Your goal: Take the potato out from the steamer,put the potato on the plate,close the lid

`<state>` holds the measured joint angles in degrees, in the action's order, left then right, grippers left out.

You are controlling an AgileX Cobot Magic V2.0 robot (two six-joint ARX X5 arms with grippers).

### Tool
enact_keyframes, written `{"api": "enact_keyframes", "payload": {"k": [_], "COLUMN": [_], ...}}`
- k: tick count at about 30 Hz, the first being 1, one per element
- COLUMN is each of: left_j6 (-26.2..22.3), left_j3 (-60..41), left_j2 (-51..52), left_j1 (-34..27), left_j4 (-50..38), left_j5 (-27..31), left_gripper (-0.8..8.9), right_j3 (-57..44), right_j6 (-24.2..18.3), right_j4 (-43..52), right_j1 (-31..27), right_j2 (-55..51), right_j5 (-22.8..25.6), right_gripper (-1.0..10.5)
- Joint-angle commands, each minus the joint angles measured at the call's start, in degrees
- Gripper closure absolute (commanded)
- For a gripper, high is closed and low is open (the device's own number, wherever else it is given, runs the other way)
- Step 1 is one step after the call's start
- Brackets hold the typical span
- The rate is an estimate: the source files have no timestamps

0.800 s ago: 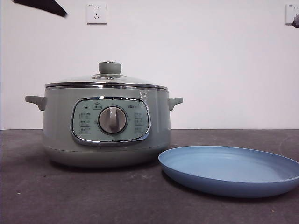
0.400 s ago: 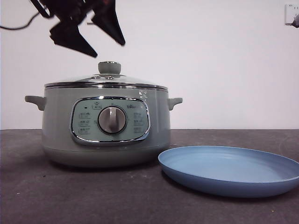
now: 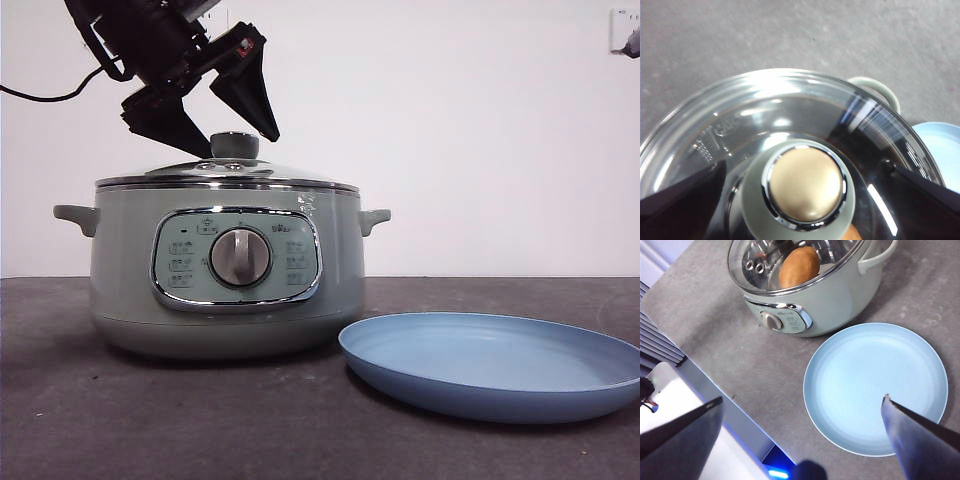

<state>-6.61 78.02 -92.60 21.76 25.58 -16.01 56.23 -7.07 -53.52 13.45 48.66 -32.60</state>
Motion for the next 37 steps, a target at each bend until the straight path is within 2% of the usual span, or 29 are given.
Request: {"api": "enact_keyframes", "payload": {"k": [1, 2, 5, 12, 15, 28, 37], "left_j6": [-0.96, -0.96, -0.98, -0.96, -0.96, 0.26, 1.22], "left_j3": [0.13, 0.13, 0.13, 0.13, 0.13, 0.15, 0.15], "left_j2": [-0.26, -0.26, -0.26, -0.26, -0.26, 0.39, 5.73], "left_j1": [0.66, 0.7, 0.74, 0.83, 0.83, 0.74, 0.28], "left_j4": [-0.07, 0.22, 1.22, 1.22, 1.01, -1.55, -1.4], "left_j5": [0.98, 1.11, 1.03, 1.05, 1.05, 0.92, 0.98], "left_gripper": [1.63, 1.89, 3.7, 6.5, 8.24, 8.22, 8.22], "right_j3": [0.0, 0.0, 0.0, 0.0, 0.0, 0.0, 0.0], "right_j6": [0.13, 0.13, 0.13, 0.13, 0.15, 0.24, 2.89], "right_j4": [0.74, 0.81, 0.83, 0.83, 0.83, 1.05, 4.52], "right_j1": [0.07, 0.07, 0.07, 0.07, 0.07, 0.07, 0.07], "right_j2": [0.0, 0.0, 0.0, 0.0, 0.0, 0.0, 0.11], "right_j5": [-0.04, -0.04, -0.04, -0.04, -0.04, -0.04, -0.09], "right_gripper": [3.5, 3.5, 3.5, 3.5, 3.5, 3.5, 3.5]}}
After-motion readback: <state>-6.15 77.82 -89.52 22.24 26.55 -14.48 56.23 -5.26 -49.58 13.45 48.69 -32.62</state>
